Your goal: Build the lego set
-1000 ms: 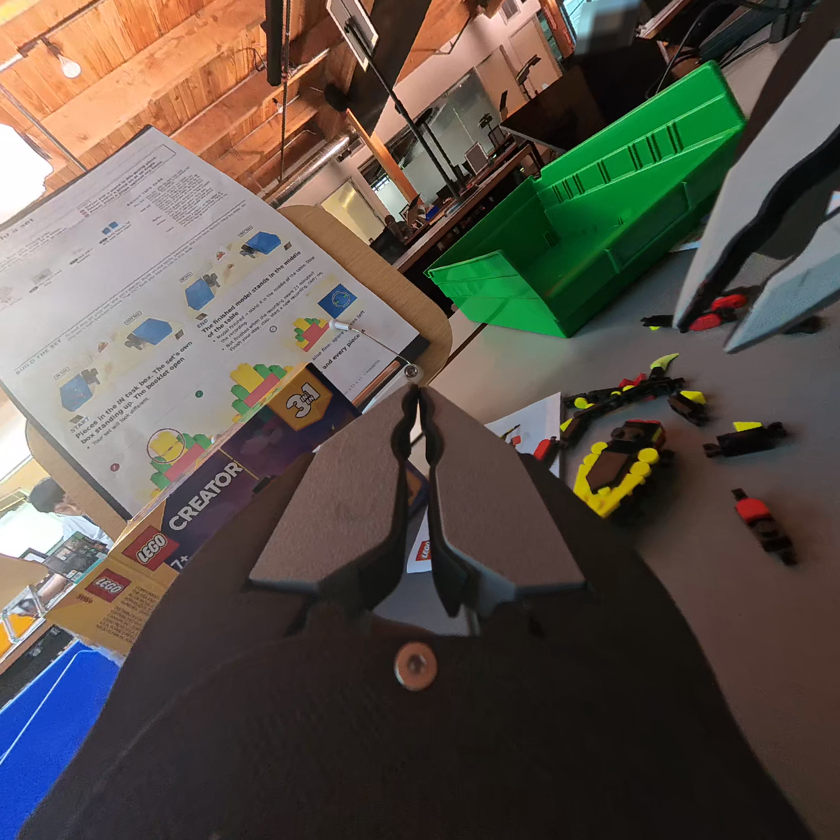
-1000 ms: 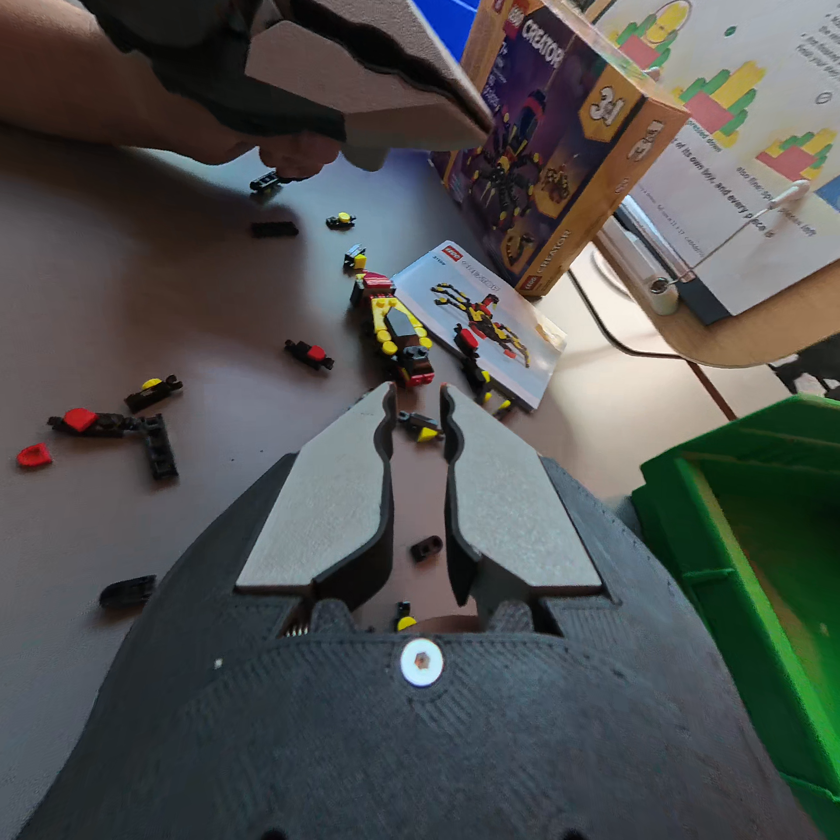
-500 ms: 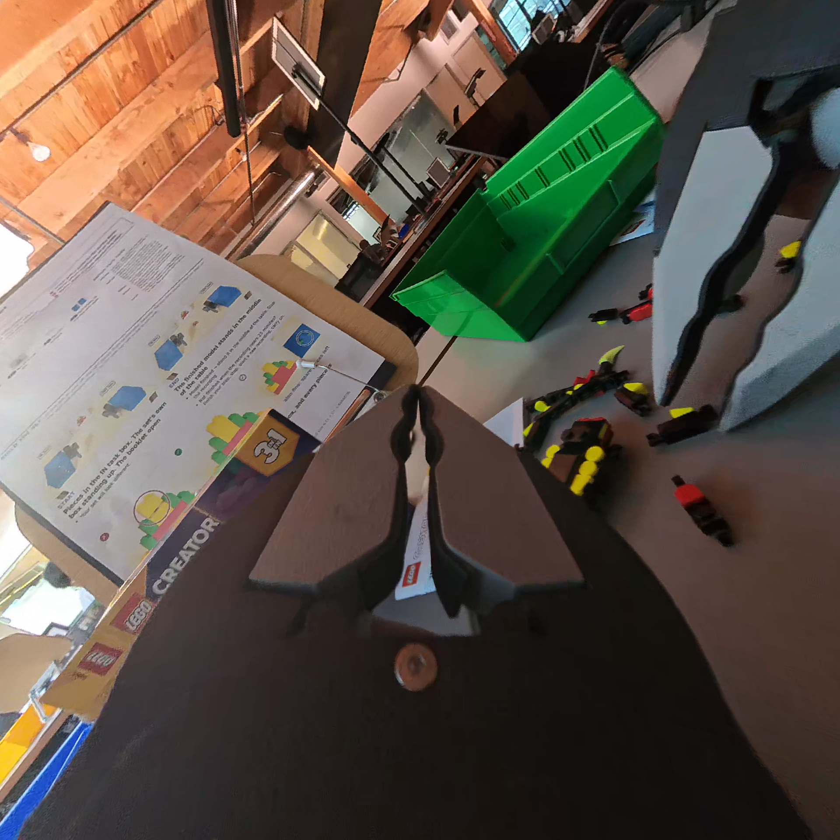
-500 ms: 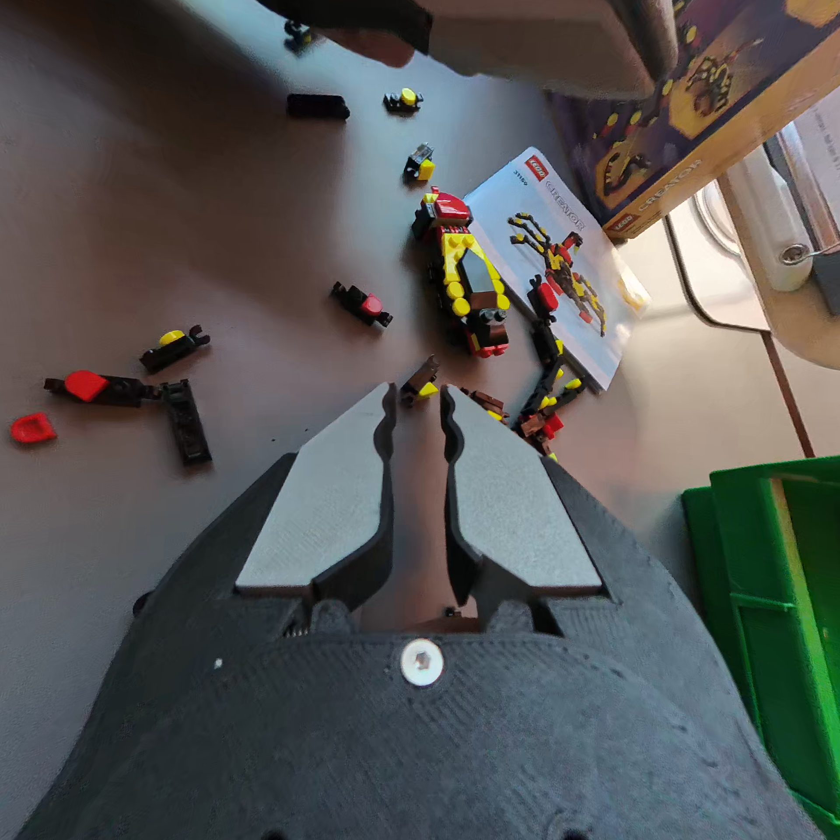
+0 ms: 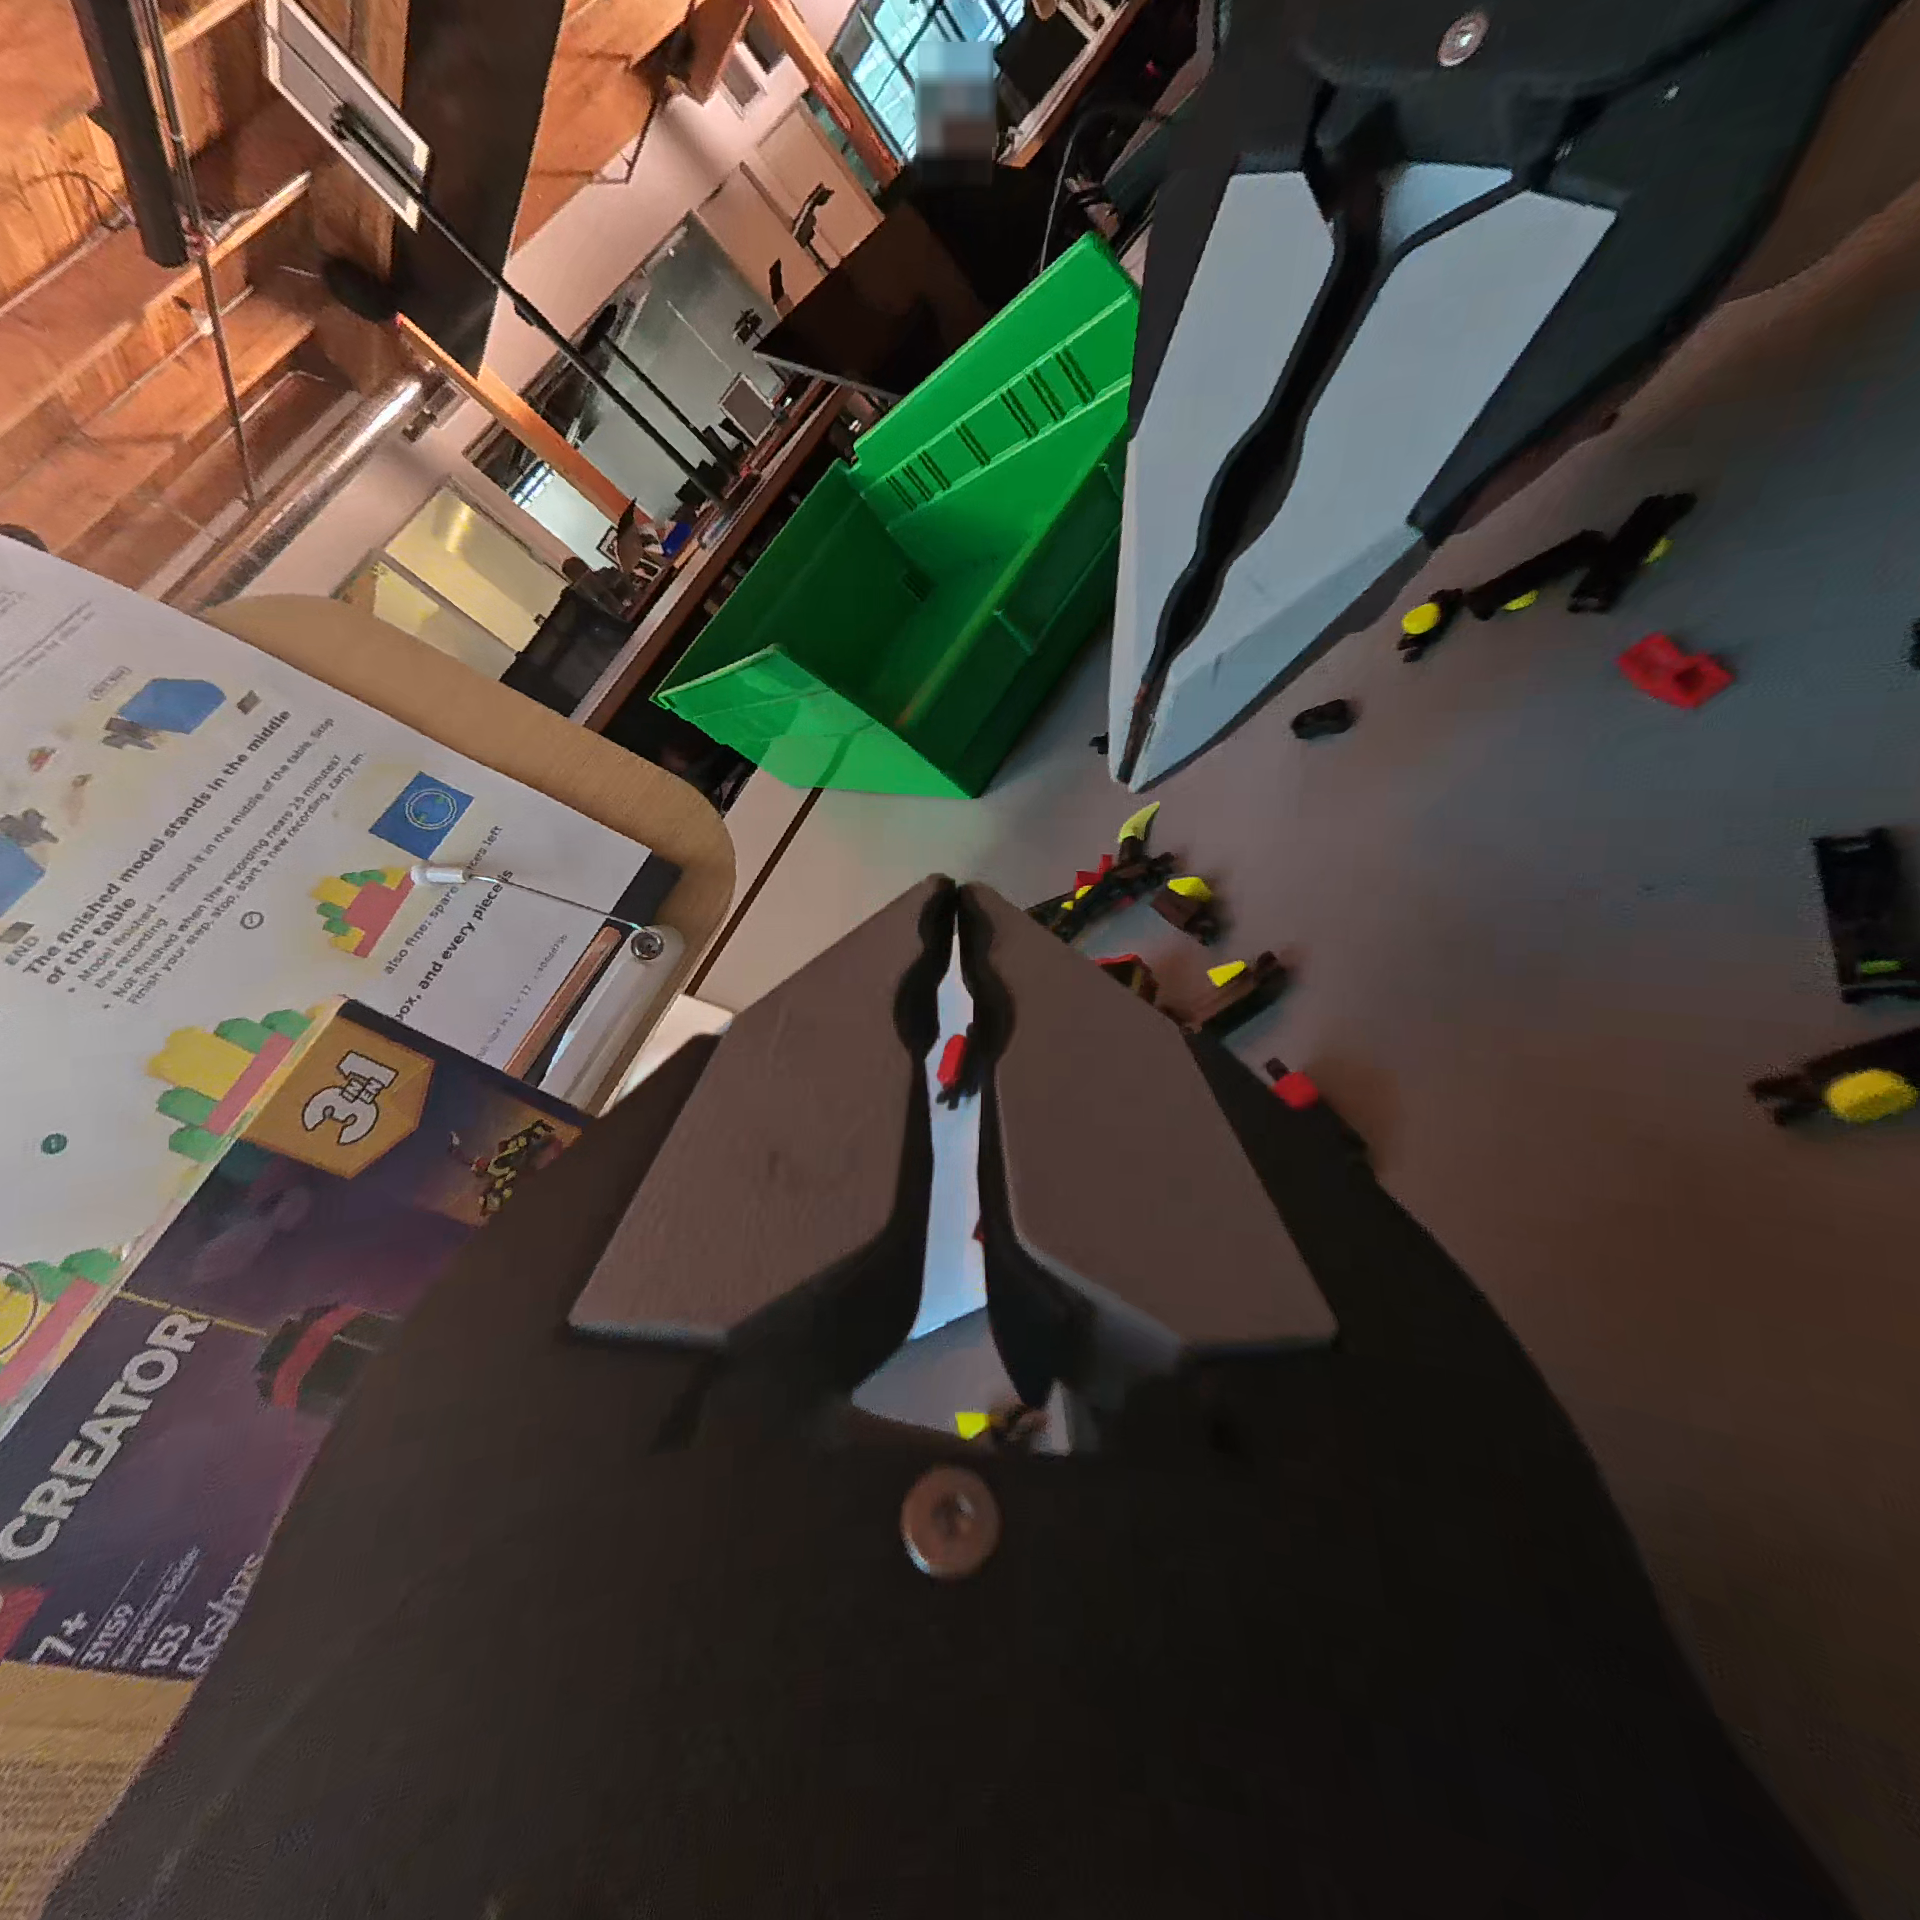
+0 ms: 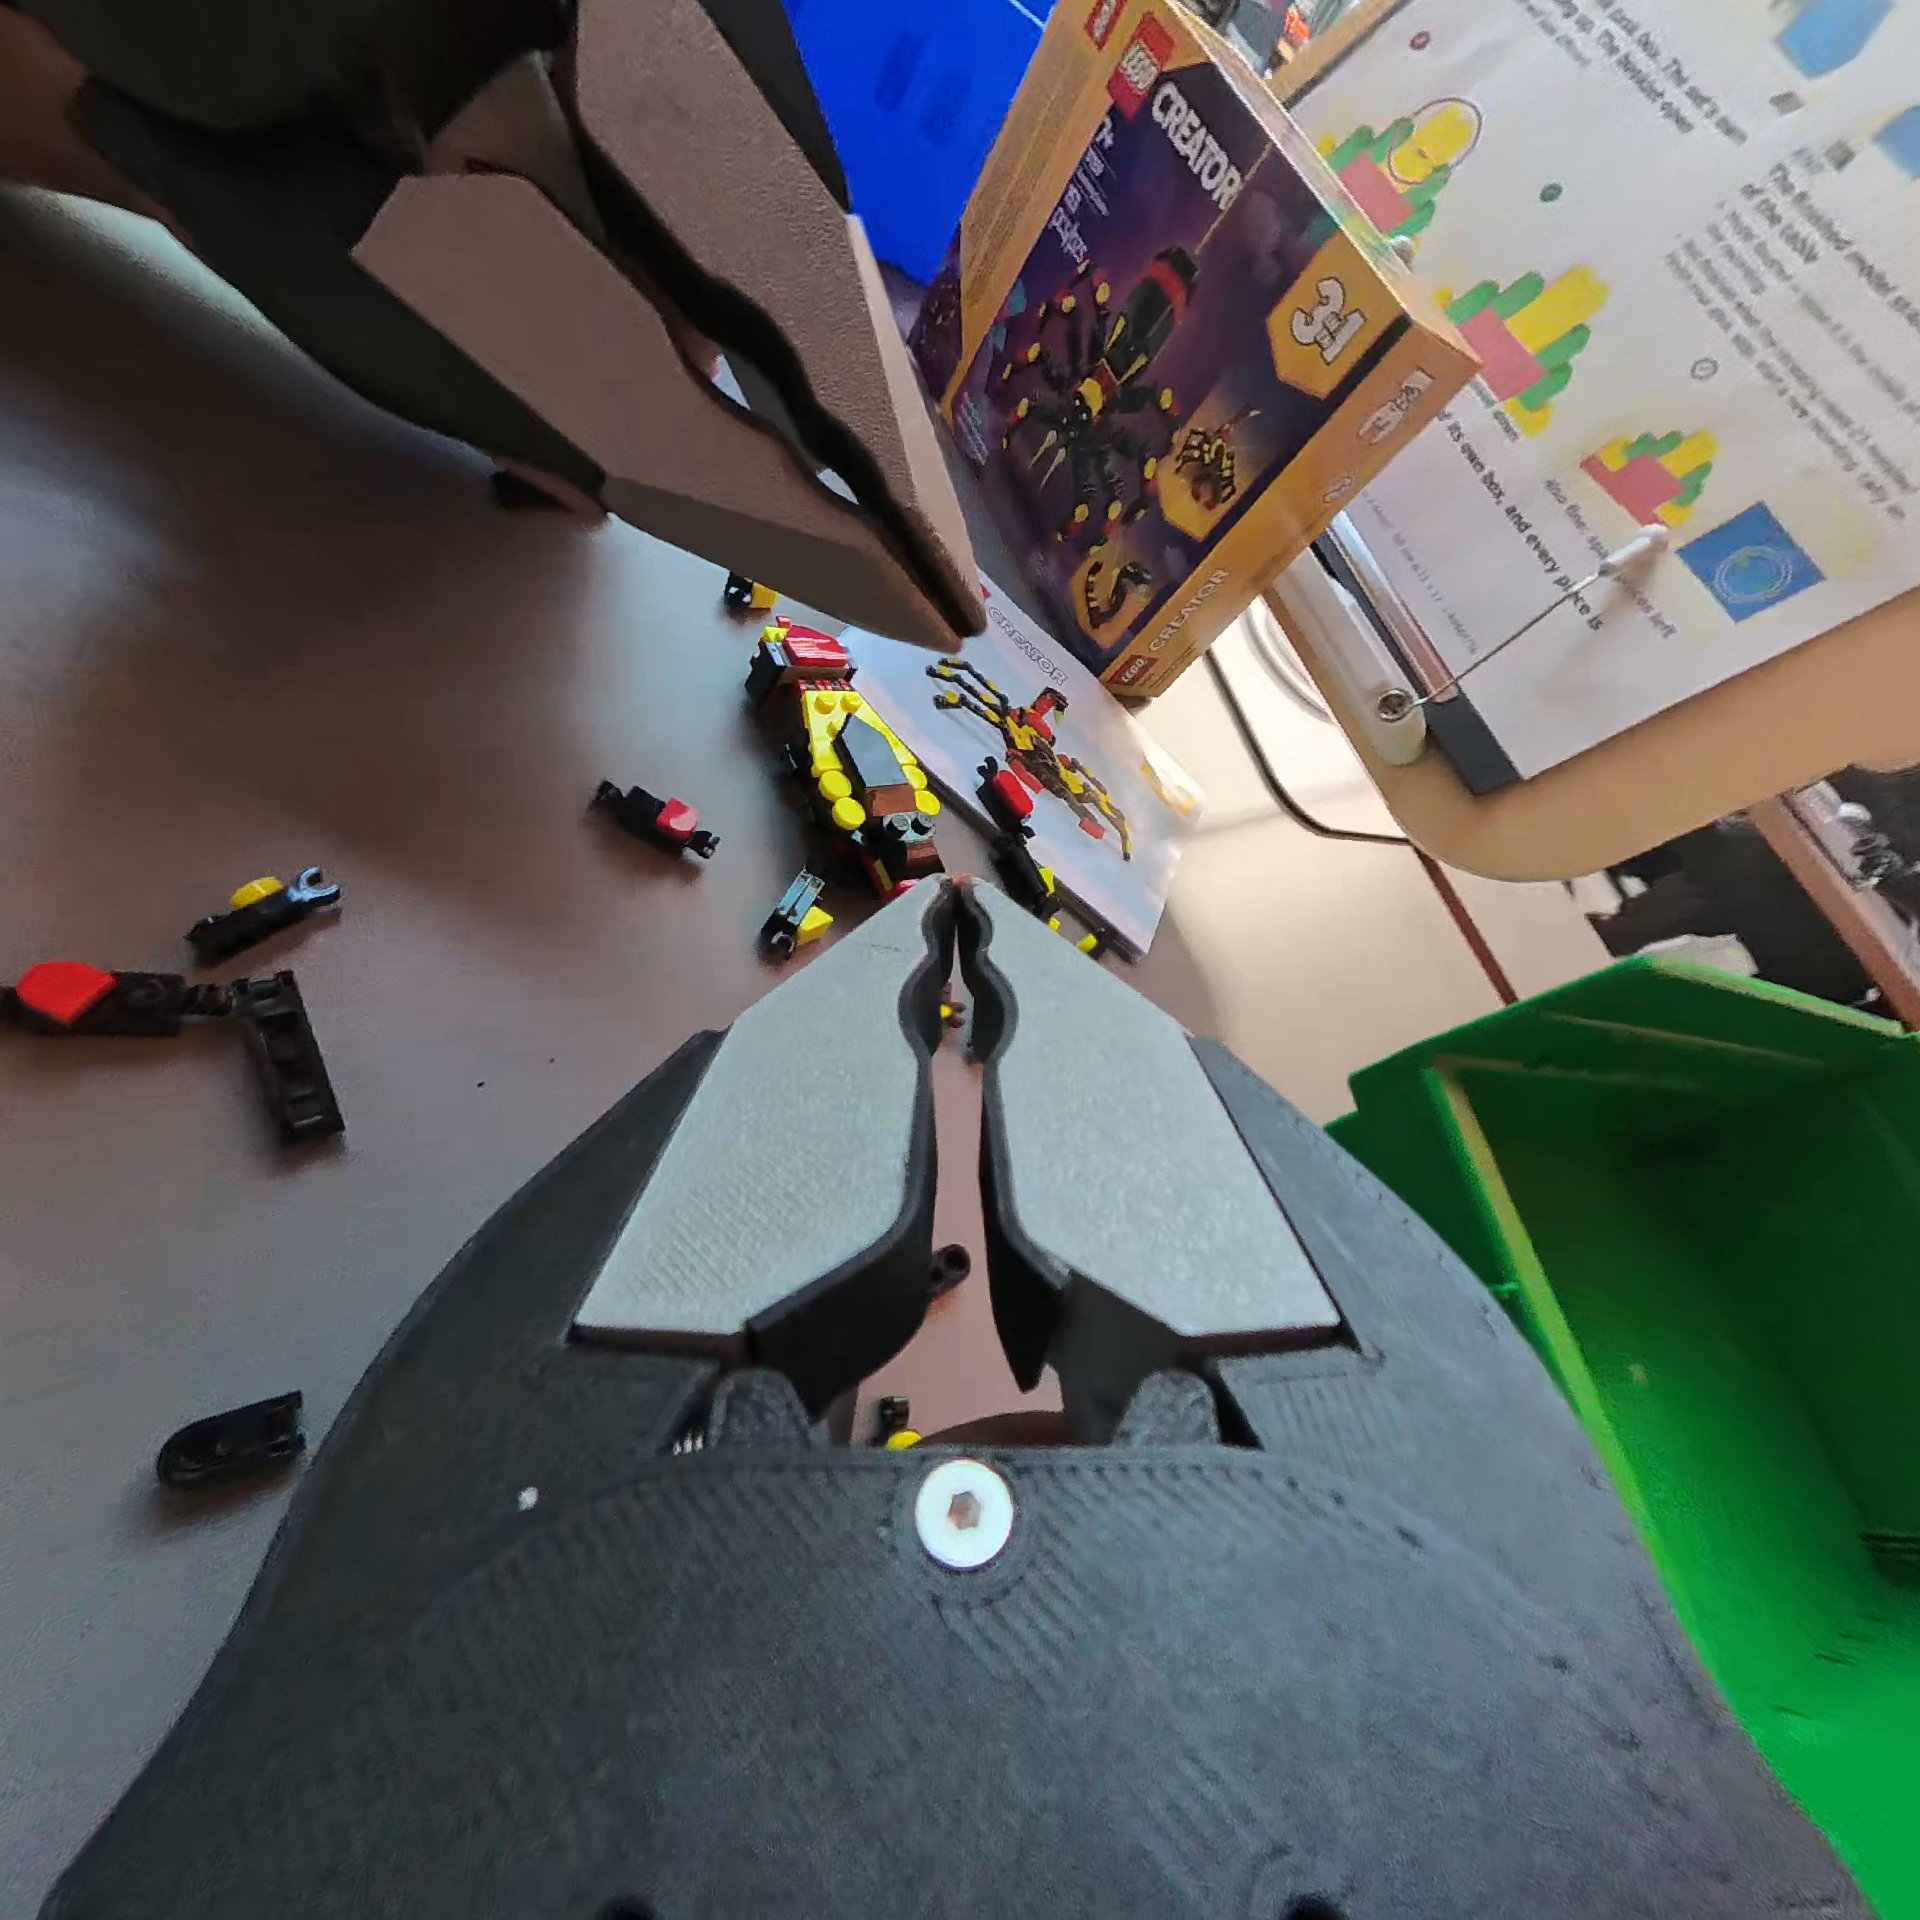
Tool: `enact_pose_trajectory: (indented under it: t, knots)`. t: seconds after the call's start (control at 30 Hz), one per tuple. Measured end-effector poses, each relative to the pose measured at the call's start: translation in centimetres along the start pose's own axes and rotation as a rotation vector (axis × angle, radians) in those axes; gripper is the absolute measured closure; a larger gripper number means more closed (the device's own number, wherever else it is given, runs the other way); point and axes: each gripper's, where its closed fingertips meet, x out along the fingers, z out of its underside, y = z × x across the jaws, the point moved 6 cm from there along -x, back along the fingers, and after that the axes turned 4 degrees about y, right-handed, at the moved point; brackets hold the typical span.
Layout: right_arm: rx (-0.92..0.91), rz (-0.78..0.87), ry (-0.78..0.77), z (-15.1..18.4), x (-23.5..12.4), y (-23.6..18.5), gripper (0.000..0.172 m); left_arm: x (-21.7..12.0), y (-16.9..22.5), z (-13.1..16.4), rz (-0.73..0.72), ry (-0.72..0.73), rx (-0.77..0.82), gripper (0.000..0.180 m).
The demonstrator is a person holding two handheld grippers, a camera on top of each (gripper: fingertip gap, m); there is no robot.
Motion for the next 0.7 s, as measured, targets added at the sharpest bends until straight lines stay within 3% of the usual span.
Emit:
enact_pose_trajectory:
  t: [0.17,0.37,0.57,0.7]
  knots:
    - [0.038,0.160,-0.042,1.0,-0.4,2.4,0.172,0.6,-0.1,1.0,-0.048,-0.083,0.063,0.180]
    - [0.167,0.328,0.045,1.3,-2.2,5.6,0.172,0.6,0.0,0.9,-0.063,-0.083,0.091,0.180]
    - [0.246,0.202,-0.082,3.0,-1.9,5.6,0.172,0.5,-0.2,1.0,-0.081,-0.087,0.109,0.180]
    - [0.372,0.208,-0.063,3.7,-2.2,6.4,0.168,0.4,-1.3,1.5,-0.137,-0.119,0.074,0.180]
